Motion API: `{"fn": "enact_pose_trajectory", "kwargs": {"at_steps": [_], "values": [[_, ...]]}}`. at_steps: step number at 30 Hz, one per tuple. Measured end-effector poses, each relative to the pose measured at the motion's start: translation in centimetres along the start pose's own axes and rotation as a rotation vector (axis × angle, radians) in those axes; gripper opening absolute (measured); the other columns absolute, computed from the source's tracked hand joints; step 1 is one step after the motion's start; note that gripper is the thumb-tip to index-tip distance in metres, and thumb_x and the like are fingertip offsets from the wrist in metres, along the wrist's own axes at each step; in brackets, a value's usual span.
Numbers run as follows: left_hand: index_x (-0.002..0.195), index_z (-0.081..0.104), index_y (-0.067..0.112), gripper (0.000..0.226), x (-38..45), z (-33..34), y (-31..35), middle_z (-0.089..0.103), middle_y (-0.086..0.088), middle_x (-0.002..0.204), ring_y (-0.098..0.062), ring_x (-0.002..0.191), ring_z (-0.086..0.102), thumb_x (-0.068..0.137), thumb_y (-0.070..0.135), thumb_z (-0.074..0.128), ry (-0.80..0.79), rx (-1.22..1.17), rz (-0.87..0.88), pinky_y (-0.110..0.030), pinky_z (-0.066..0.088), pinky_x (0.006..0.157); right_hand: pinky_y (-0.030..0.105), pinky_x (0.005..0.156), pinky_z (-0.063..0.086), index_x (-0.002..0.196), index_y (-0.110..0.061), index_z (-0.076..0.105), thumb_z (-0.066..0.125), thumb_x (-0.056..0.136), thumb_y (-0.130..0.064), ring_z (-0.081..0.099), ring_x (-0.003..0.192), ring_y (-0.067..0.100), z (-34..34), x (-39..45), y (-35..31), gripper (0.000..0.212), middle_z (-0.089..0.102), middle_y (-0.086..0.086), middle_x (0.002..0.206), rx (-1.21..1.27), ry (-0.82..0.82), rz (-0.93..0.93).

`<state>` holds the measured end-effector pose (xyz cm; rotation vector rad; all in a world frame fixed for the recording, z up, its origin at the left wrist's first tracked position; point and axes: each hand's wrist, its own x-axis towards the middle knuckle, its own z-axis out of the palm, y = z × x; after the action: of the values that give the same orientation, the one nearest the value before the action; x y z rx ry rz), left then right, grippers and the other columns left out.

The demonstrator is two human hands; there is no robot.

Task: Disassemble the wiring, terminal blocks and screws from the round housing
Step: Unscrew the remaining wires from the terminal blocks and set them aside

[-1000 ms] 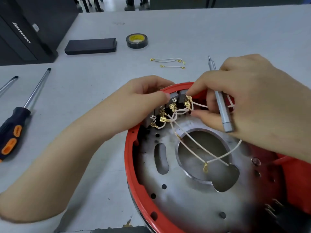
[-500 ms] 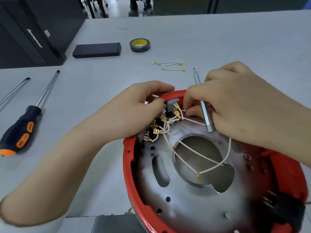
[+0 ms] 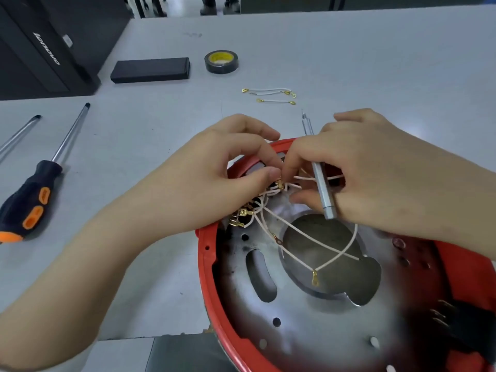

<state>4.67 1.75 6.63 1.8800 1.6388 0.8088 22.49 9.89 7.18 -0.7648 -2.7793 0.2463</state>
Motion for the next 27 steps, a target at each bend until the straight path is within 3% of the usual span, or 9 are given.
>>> {"fn": "enact_pose_trajectory", "kwargs": {"at_steps": [4, 9, 13, 17, 23, 27], "values": [[0.091, 0.072, 0.036, 0.016, 0.2, -0.5, 0.2, 0.051, 0.023, 0.126, 0.008, 0.12, 0.044, 0.084, 0.038, 0.058, -0.034, 0.123, 0.014, -0.008, 0.029, 0.1, 0.035, 0.106, 0.024, 0.085, -0.04, 0.058, 0.06, 0.072, -0.058, 0.047, 0.071, -0.001, -0.1, -0.4, -0.1, 0.022, 0.045, -0.023, 0.059, 0.019, 0.026, -0.032], [0.087, 0.068, 0.034, 0.019, 0.6, -0.5, 0.5, 0.049, 0.024, 0.125, 0.005, 0.122, 0.04, 0.079, 0.043, 0.054, -0.075, 0.178, -0.013, -0.003, 0.025, 0.095, 0.051, 0.103, 0.034, 0.084, -0.033, 0.07, 0.062, 0.081, -0.044, 0.042, 0.065, 0.007, -0.4, -0.4, -0.4, 0.014, 0.028, -0.024, 0.056, -0.048, 0.054, -0.135], [0.083, 0.066, 0.034, 0.014, 0.5, -0.7, 0.4, 0.049, 0.023, 0.125, 0.006, 0.12, 0.04, 0.081, 0.043, 0.056, -0.092, 0.196, -0.013, 0.0, 0.023, 0.093, 0.053, 0.102, 0.034, 0.087, -0.032, 0.072, 0.059, 0.086, -0.04, 0.041, 0.063, 0.007, -0.4, -0.7, -0.1, 0.015, 0.034, -0.02, 0.056, -0.018, 0.044, -0.165], [0.087, 0.066, 0.031, 0.015, 0.5, -0.8, 0.4, 0.051, 0.021, 0.123, 0.002, 0.118, 0.045, 0.082, 0.041, 0.055, -0.115, 0.169, -0.025, -0.012, 0.031, 0.099, 0.058, 0.096, 0.038, 0.084, -0.027, 0.071, 0.061, 0.087, -0.035, 0.04, 0.062, 0.012, -0.8, -0.3, -0.3, 0.014, 0.023, -0.019, 0.059, -0.17, 0.092, -0.263], [0.088, 0.066, 0.028, 0.009, 0.4, -1.1, 0.1, 0.051, 0.019, 0.125, 0.005, 0.115, 0.047, 0.089, 0.031, 0.057, -0.153, 0.129, -0.024, -0.01, 0.031, 0.098, 0.058, 0.093, 0.04, 0.085, -0.024, 0.07, 0.058, 0.091, -0.032, 0.058, 0.064, 0.025, -0.7, 0.1, 0.2, 0.016, 0.033, -0.013, 0.063, -0.313, 0.169, -0.363], [0.088, 0.066, 0.028, 0.021, 0.4, -1.3, -0.2, 0.05, 0.021, 0.124, 0.006, 0.116, 0.048, 0.089, 0.044, 0.053, -0.165, 0.083, -0.04, -0.01, 0.031, 0.099, 0.056, 0.095, 0.039, 0.086, -0.024, 0.07, 0.053, 0.093, -0.032, 0.06, 0.066, 0.025, -0.7, 0.0, 0.0, 0.02, 0.045, -0.009, 0.059, -0.334, 0.136, -0.367]]}}
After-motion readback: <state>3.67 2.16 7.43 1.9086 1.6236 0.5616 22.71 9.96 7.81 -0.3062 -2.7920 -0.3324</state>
